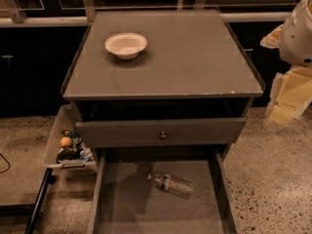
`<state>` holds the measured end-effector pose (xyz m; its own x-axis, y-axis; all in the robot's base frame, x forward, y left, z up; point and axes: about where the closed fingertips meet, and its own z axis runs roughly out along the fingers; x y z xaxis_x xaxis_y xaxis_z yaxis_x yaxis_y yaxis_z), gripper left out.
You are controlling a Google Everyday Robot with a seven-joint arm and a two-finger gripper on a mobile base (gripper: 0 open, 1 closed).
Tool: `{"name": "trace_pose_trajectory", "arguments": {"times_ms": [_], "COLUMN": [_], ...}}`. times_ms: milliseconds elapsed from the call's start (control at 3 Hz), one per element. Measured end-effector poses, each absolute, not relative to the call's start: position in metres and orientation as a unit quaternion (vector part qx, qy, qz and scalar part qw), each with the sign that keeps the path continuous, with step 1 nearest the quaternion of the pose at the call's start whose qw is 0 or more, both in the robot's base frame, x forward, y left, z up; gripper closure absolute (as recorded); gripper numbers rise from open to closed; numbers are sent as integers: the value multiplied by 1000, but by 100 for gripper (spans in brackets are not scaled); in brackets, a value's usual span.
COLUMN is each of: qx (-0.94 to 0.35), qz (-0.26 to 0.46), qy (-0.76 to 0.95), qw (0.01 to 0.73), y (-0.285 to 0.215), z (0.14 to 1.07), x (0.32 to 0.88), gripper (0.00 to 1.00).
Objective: Pick water bottle from middle drawer and place on counter
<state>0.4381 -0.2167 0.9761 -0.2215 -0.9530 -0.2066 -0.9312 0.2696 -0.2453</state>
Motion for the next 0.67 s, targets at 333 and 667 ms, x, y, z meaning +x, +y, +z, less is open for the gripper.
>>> {"name": "trace_pose_trajectory", "arguments": {"times_ms": [333,667], "qx": [-603,-602], "qz": [-34,-34], "qy": [781,783], "qw": [159,155], "y": [-217,-217], "z": [976,968], "x": [438,438], "gripper": [0,0]}}
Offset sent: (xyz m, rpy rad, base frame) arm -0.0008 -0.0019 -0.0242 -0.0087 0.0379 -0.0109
